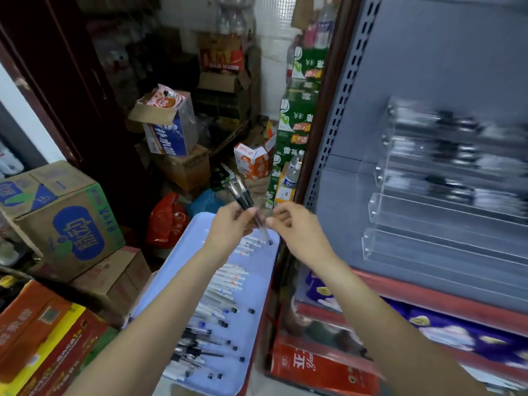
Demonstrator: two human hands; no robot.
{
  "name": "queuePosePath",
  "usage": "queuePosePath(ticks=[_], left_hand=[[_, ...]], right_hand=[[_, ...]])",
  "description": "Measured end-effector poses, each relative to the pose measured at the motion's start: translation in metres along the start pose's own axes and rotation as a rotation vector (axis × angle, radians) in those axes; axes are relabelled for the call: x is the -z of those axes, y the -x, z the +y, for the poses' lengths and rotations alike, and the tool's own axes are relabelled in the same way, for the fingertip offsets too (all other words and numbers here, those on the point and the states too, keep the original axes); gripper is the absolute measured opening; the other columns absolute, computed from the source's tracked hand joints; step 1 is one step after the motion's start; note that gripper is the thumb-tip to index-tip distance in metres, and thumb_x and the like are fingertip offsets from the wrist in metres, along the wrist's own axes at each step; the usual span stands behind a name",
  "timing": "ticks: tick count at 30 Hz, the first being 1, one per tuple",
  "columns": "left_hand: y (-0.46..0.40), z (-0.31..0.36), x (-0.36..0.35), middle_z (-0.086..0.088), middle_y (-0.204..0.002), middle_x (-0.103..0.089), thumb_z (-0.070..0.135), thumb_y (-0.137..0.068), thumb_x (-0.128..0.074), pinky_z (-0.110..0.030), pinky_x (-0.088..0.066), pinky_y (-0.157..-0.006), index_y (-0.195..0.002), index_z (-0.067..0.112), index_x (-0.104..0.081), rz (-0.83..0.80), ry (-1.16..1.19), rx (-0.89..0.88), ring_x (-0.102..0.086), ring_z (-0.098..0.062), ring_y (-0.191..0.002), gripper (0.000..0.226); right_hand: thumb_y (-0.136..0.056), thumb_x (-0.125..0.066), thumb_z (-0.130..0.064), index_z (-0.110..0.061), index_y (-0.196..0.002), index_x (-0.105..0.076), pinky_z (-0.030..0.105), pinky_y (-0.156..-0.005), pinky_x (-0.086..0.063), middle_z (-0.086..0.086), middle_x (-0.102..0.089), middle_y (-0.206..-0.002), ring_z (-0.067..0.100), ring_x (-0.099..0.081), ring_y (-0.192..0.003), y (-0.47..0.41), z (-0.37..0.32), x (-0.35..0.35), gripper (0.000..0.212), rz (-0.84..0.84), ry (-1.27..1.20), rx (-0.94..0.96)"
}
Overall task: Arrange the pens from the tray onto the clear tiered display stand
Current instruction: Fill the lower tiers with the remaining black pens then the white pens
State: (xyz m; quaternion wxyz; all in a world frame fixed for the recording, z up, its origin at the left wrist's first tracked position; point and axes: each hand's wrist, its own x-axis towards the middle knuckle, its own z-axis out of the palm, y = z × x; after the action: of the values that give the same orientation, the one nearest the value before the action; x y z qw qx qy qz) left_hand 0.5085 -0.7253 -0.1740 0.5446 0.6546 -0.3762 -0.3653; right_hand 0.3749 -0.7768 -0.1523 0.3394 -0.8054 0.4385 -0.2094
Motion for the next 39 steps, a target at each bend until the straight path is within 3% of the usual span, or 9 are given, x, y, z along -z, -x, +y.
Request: queuePosePath(ticks=[4, 8, 13, 17, 20, 24, 27, 32, 39], left_hand=[[0.013, 0.034, -0.054, 0.000, -0.069, -0.060, 0.026, -0.094, -0.051, -0.024, -0.041, -0.062, -0.086, 0.010, -0.057, -0.220, -0.425, -0.325, -0.055, -0.010, -0.065, 0.019], [0.030, 0.064, -0.107, 0.002, -0.063, -0.051, 0.022, -0.095, -0.052, -0.019, -0.029, -0.052, -0.080, 0.016, -0.053, -0.304, -0.585, -0.483, -0.044, -0.007, -0.058, 0.016], [0.031, 0.080, -0.147, -0.005, -0.071, -0.063, 0.026, -0.094, -0.052, -0.032, -0.045, -0.063, -0.094, 0.011, -0.062, -0.135, -0.614, -0.542, -0.056, -0.022, -0.067, 0.018], [0.024, 0.081, -0.159, 0.004, -0.064, -0.040, 0.026, -0.097, -0.044, -0.034, -0.034, -0.058, -0.086, 0.010, -0.052, -0.006, -0.775, -0.543, -0.047, -0.028, -0.066, 0.021], [0.021, 0.081, -0.164, -0.003, -0.079, -0.042, 0.018, -0.099, -0.036, -0.035, -0.038, -0.067, -0.108, 0.006, -0.055, -0.034, -0.794, -0.473, -0.047, -0.031, -0.077, 0.024], [0.026, 0.083, -0.171, -0.007, -0.094, -0.040, 0.011, -0.099, -0.035, -0.023, -0.026, -0.066, -0.140, 0.010, -0.038, -0.072, -0.784, -0.473, -0.042, -0.021, -0.081, 0.041], [0.032, 0.086, -0.174, 0.000, -0.097, -0.051, 0.012, -0.096, -0.046, -0.017, -0.032, -0.074, -0.126, 0.009, -0.052, -0.004, -0.689, -0.498, -0.048, -0.013, -0.086, 0.031], [0.034, 0.088, -0.174, 0.000, -0.094, -0.066, 0.014, -0.089, -0.060, -0.023, -0.046, -0.081, -0.100, 0.012, -0.063, 0.026, -0.662, -0.540, -0.058, -0.012, -0.085, 0.012], [0.034, 0.089, -0.184, 0.000, -0.096, -0.064, 0.016, -0.088, -0.062, -0.016, -0.042, -0.076, -0.100, 0.016, -0.068, 0.005, -0.691, -0.584, -0.057, -0.009, -0.081, 0.014]], right_hand=[[-0.093, -0.056, -0.022, -0.023, -0.128, -0.050, 0.021, -0.070, -0.050, -0.008, -0.058, -0.096, 0.006, -0.058, -0.083, 0.023, 0.021, 0.077, 0.035, 0.174, -0.297, 0.078], [-0.091, -0.056, -0.004, -0.021, -0.098, -0.061, 0.017, -0.061, -0.054, 0.000, -0.064, -0.086, 0.005, -0.061, -0.073, 0.048, 0.051, 0.134, 0.019, 0.239, -0.461, 0.098], [-0.086, -0.062, -0.001, -0.012, -0.085, -0.061, 0.011, -0.057, -0.049, 0.004, -0.066, -0.075, 0.001, -0.063, -0.057, 0.065, 0.095, 0.183, 0.012, 0.423, -0.604, 0.038], [-0.087, -0.061, -0.001, -0.002, -0.089, -0.062, 0.008, -0.061, -0.050, 0.004, -0.065, -0.078, -0.001, -0.064, -0.056, 0.065, 0.126, 0.217, 0.002, 0.612, -0.685, -0.002], [-0.089, -0.058, 0.000, 0.001, -0.093, -0.064, 0.011, -0.067, -0.053, 0.005, -0.064, -0.077, 0.001, -0.066, -0.058, 0.059, 0.146, 0.228, 0.007, 0.621, -0.605, -0.042], [-0.084, -0.063, 0.004, -0.002, -0.086, -0.070, 0.037, -0.086, -0.055, 0.010, -0.067, -0.083, 0.025, -0.068, -0.079, 0.051, 0.162, 0.224, 0.008, 0.507, -0.352, -0.047], [-0.079, -0.072, -0.007, -0.008, -0.082, -0.072, 0.021, -0.077, -0.048, 0.001, -0.068, -0.080, 0.016, -0.066, -0.078, 0.048, 0.165, 0.221, 0.003, 0.486, -0.140, -0.035], [-0.080, -0.072, -0.020, -0.021, -0.077, -0.072, 0.034, -0.072, -0.053, 0.001, -0.071, -0.083, 0.020, -0.065, -0.081, 0.044, 0.169, 0.219, 0.004, 0.441, 0.185, -0.101], [-0.081, -0.070, -0.010, -0.012, -0.085, -0.074, 0.027, -0.081, -0.049, 0.006, -0.072, -0.090, 0.018, -0.065, -0.087, 0.036, 0.171, 0.228, 0.006, 0.209, 0.250, -0.049]])
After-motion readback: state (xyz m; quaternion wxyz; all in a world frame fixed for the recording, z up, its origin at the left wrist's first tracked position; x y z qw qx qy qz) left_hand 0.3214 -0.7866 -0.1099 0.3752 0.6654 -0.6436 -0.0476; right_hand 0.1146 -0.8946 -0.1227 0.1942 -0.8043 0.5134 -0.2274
